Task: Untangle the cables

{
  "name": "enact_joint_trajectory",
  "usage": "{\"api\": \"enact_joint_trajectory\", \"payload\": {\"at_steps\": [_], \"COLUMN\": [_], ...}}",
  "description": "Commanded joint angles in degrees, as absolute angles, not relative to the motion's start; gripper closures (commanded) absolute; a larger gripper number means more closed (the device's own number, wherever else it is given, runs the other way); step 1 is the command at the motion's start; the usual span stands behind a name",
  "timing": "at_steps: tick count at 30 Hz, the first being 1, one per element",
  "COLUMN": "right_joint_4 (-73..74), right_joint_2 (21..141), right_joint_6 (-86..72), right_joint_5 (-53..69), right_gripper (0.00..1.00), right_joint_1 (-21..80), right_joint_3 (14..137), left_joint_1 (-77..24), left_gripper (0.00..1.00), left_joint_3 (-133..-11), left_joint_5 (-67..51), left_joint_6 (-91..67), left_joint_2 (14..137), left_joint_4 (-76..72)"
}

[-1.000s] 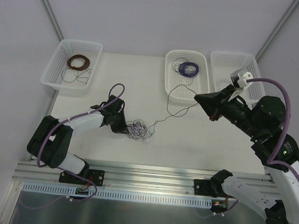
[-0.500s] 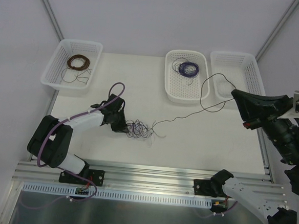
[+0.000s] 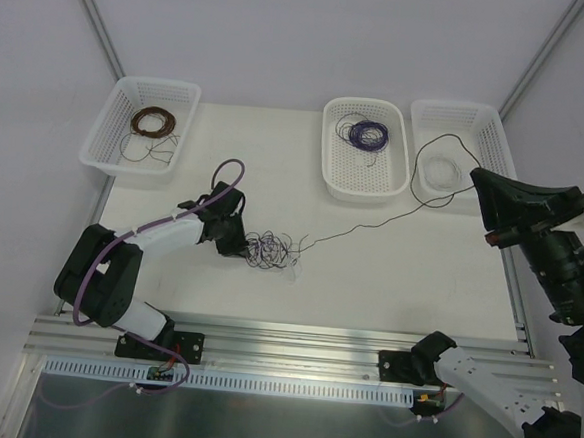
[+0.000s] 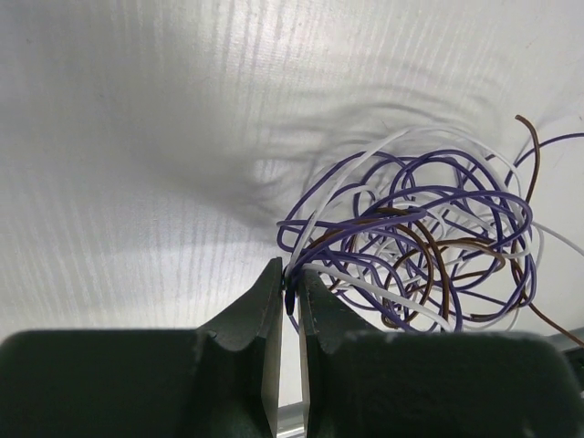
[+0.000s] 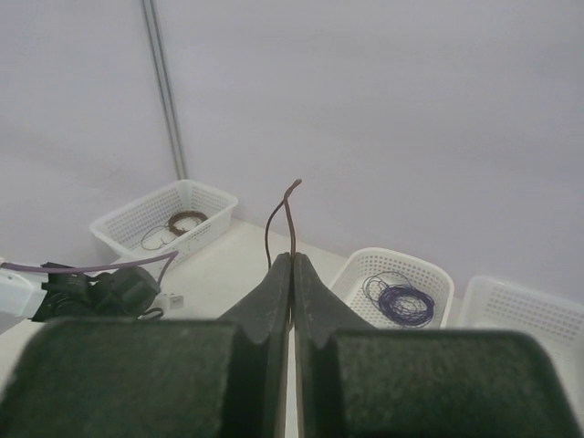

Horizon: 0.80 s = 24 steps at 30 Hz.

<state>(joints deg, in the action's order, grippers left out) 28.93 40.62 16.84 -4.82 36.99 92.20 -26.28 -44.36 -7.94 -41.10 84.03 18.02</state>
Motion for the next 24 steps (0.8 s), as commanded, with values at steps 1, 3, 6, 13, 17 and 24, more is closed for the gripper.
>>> {"api": "enact_joint_trajectory", "payload": {"at_steps": [1,3,6,13,17,24], "right_joint_4": [24.7,24.61,24.26,25.49,26.63,29.52], "right_joint_2": [39.38,39.2,39.2,38.23,38.76,41.39], "right_joint_6": [20.29,23.19,25.84,26.9,25.67,21.19], "right_joint_5": [-9.04,-10.71,-13.09,-15.64,-14.68,-12.92], "right_gripper": [0.99,0.99,0.99,0.99,0.99,0.99], "right_joint_1": [36.74,36.74,36.74,36.74,36.74,36.74], "right_joint_3": [95.0,98.33,101.15,101.08,99.93,93.88], "left_joint_1": [-26.54,-26.19,-24.96,-20.83,-19.6,-19.78], "left_gripper": [0.94,0.94,0.95,0.95,0.93,0.74], "left_joint_3": [-46.05,-45.88,-45.79,-46.23,-46.58,-46.58], "left_joint_5": [-4.05,-2.99,-1.23,1.49,2.37,-1.76], "left_joint_6": [-39.82,-39.73,-39.11,-37.36,-36.39,-36.21], "left_joint_2": [82.79,83.06,83.67,84.29,83.59,78.58], "left_joint_4": [19.95,20.48,21.44,23.73,24.43,24.61]}}
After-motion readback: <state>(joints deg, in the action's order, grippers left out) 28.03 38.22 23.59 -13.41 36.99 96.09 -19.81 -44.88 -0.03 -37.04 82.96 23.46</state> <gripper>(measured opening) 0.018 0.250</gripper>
